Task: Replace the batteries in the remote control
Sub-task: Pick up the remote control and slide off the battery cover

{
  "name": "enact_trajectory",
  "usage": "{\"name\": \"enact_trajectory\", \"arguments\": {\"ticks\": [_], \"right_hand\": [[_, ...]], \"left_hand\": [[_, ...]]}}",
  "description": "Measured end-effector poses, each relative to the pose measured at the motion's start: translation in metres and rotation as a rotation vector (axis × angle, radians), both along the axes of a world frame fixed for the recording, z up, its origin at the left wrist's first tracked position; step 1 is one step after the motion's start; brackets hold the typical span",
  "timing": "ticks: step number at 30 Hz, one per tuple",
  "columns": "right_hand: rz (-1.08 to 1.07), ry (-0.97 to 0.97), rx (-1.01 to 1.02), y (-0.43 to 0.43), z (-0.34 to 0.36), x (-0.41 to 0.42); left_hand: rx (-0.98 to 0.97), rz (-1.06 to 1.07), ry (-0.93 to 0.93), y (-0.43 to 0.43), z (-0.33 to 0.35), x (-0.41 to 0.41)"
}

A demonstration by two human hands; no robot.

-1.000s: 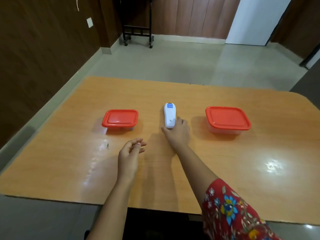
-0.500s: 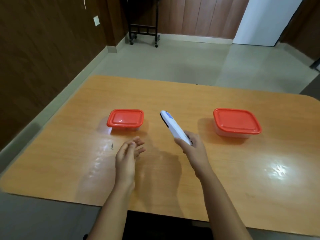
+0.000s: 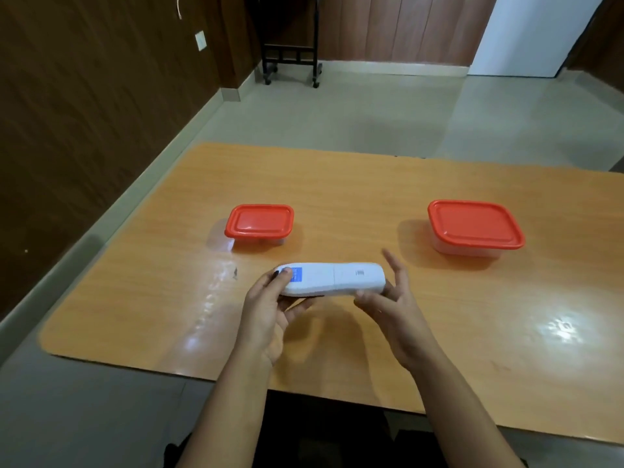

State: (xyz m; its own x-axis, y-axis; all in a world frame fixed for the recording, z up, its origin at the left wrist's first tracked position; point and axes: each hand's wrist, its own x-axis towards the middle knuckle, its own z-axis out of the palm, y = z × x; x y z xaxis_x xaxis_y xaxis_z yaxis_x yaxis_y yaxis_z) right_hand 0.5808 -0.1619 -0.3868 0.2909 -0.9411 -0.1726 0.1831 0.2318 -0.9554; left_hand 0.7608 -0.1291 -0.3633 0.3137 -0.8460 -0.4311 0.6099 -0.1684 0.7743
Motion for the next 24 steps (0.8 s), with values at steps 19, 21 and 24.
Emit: {"name": "enact_trajectory", "arguments": {"ticks": [19, 21, 24], "right_hand": [[0.271, -0.058, 0.335, -0.006, 0.006, 0.033], [0.31, -0.027, 0.352, -0.005, 0.004, 0.034], [0.375, 0.033, 0.347, -0.003, 0.002, 0.036]], "left_hand": [[0.035, -0.19, -0.365, -0.014, -0.015, 0.016], [0.011, -0.256, -0.367, -0.015, -0.015, 0.012], [-0.003, -0.346, -0.365, -0.013, -0.016, 0.004]]}}
